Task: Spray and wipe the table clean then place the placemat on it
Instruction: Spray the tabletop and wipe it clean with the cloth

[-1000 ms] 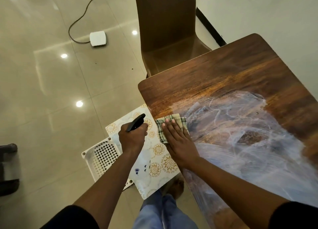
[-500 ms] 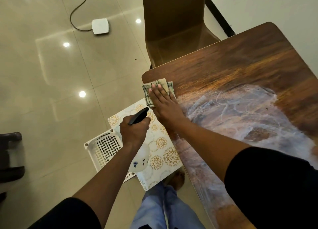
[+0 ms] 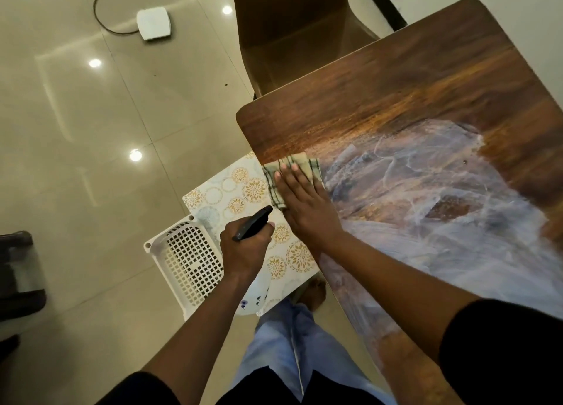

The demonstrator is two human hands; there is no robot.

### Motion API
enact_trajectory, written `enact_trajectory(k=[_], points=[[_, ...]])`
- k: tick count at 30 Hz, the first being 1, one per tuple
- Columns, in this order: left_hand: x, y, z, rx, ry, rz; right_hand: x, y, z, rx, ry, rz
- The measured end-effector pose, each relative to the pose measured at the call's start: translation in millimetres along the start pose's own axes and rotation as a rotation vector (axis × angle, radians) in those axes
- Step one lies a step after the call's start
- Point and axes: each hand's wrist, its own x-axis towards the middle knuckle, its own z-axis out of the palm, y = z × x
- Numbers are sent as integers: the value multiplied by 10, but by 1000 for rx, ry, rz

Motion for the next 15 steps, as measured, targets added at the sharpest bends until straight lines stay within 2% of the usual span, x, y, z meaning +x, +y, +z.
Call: enact_trajectory(k=[4, 7, 11, 15], points=[[-146, -103, -12, 43, -5, 62, 510, -98, -44, 38, -11, 77], [-185, -156, -9, 21, -25, 78, 563, -202, -18, 36, 16, 131], [-249, -244, 42, -1, -82, 118, 175, -145, 4, 63, 37, 89], [-451, -304, 157, -14, -134, 144, -696, -38, 21, 58, 33, 47]])
